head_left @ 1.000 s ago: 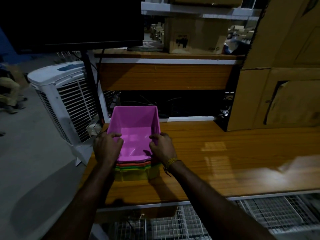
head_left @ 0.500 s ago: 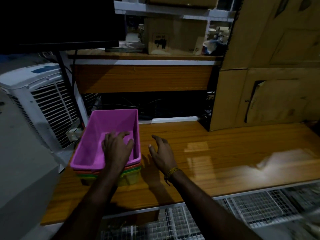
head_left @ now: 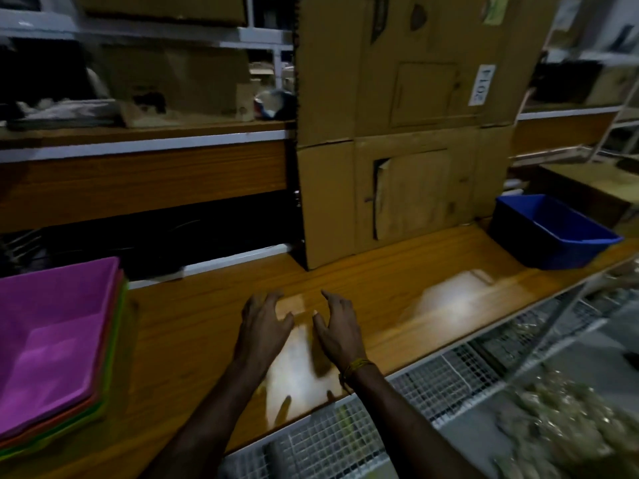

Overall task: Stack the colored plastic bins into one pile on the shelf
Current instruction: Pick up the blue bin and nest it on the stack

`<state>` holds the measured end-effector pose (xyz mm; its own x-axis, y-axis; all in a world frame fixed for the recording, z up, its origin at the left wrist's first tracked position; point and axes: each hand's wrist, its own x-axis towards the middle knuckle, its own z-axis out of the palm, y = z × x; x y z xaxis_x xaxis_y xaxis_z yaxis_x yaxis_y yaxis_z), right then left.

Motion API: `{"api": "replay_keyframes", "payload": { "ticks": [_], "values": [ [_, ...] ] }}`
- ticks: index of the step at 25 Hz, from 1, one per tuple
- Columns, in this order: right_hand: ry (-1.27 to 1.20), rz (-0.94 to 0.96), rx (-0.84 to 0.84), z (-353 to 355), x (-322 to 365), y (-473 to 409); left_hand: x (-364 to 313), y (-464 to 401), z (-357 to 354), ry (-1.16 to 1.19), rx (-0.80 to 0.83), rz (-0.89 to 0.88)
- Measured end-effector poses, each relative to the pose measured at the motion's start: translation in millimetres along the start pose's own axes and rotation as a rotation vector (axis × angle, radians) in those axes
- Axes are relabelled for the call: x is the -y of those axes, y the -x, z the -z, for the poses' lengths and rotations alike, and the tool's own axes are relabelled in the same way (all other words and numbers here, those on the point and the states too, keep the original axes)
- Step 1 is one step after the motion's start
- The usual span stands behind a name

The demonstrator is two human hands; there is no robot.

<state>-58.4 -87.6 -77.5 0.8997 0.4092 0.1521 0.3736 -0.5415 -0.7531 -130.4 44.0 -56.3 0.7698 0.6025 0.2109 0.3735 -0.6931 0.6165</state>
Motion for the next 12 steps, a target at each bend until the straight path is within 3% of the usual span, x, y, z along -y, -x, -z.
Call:
{"api": "replay_keyframes", "payload": {
  "ticks": [6,12],
  "values": [
    [0.057,-0.159,-0.097,105,-113,-9,-103,9,-106,0.044,0.197,-0.085],
    [0.052,-0.233,-0.177,177,-180,-5,-183,15,-175,0.014,0.368,-0.167]
  ]
}}
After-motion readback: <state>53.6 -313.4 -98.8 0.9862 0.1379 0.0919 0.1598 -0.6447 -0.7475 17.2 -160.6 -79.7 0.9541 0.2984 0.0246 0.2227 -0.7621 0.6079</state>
